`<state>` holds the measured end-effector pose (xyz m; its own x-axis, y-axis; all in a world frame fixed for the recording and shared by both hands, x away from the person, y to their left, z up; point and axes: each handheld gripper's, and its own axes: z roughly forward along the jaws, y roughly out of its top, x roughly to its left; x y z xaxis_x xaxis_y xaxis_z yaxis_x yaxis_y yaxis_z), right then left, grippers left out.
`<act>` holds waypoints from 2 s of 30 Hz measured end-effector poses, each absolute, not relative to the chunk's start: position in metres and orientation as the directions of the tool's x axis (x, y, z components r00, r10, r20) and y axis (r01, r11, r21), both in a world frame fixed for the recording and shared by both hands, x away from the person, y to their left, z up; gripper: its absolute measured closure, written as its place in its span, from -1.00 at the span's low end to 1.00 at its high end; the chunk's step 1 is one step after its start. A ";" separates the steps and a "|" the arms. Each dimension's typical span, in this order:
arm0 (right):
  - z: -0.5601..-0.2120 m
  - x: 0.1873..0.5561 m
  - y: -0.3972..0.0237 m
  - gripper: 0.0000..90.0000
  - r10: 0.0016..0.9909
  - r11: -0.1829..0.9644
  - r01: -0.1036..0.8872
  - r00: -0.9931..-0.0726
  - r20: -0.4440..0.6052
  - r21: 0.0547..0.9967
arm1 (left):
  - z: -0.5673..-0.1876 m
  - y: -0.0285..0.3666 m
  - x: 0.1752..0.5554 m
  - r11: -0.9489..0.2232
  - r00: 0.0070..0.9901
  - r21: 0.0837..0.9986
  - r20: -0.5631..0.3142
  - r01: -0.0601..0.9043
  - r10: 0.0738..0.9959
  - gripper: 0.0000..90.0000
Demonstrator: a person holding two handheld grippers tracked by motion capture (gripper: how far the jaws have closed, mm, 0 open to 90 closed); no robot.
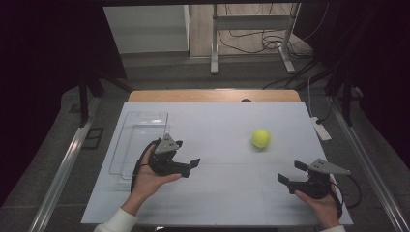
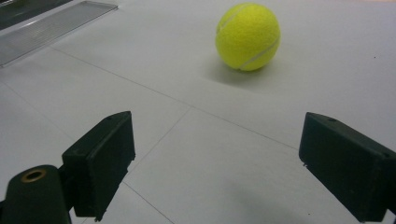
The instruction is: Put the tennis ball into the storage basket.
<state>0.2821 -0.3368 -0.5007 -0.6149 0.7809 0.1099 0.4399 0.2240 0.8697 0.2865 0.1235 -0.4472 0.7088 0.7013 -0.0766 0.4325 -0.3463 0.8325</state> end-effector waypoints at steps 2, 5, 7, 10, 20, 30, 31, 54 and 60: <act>-0.501 0.282 -0.337 -0.76 0.781 0.225 0.440 -0.615 0.109 0.869 | -0.447 0.122 0.287 -0.345 0.709 0.833 -0.078 0.433 0.700 -0.73; -0.501 0.282 -0.337 -0.76 0.781 0.226 0.440 -0.615 0.109 0.869 | -0.447 0.121 0.289 -0.347 0.712 0.831 -0.080 0.434 0.698 -0.73; -0.501 0.282 -0.337 -0.76 0.780 0.226 0.440 -0.616 0.109 0.869 | -0.447 0.120 0.290 -0.351 0.713 0.830 -0.078 0.434 0.697 -0.73; -0.501 0.282 -0.337 -0.76 0.780 0.227 0.440 -0.616 0.108 0.869 | -0.448 0.119 0.291 -0.349 0.713 0.829 -0.081 0.436 0.697 -0.73; -0.501 0.282 -0.336 -0.76 0.779 0.228 0.442 -0.617 0.110 0.868 | -0.447 0.112 0.296 -0.354 0.721 0.828 -0.083 0.434 0.688 -0.73; -0.502 0.283 -0.337 -0.76 0.778 0.228 0.445 -0.618 0.113 0.866 | -0.447 0.105 0.301 -0.366 0.730 0.824 -0.081 0.432 0.678 -0.73; -0.502 0.283 -0.337 -0.76 0.778 0.228 0.445 -0.618 0.113 0.866 | -0.447 0.105 0.301 -0.366 0.730 0.824 -0.081 0.432 0.678 -0.74; -0.504 0.285 -0.337 -0.76 0.775 0.229 0.453 -0.621 0.120 0.862 | -0.452 0.083 0.315 -0.386 0.754 0.811 -0.100 0.440 0.649 -0.73; -0.503 0.284 -0.338 -0.76 0.774 0.227 0.449 -0.622 0.120 0.864 | -0.453 0.072 0.319 -0.404 0.765 0.803 -0.098 0.438 0.636 -0.74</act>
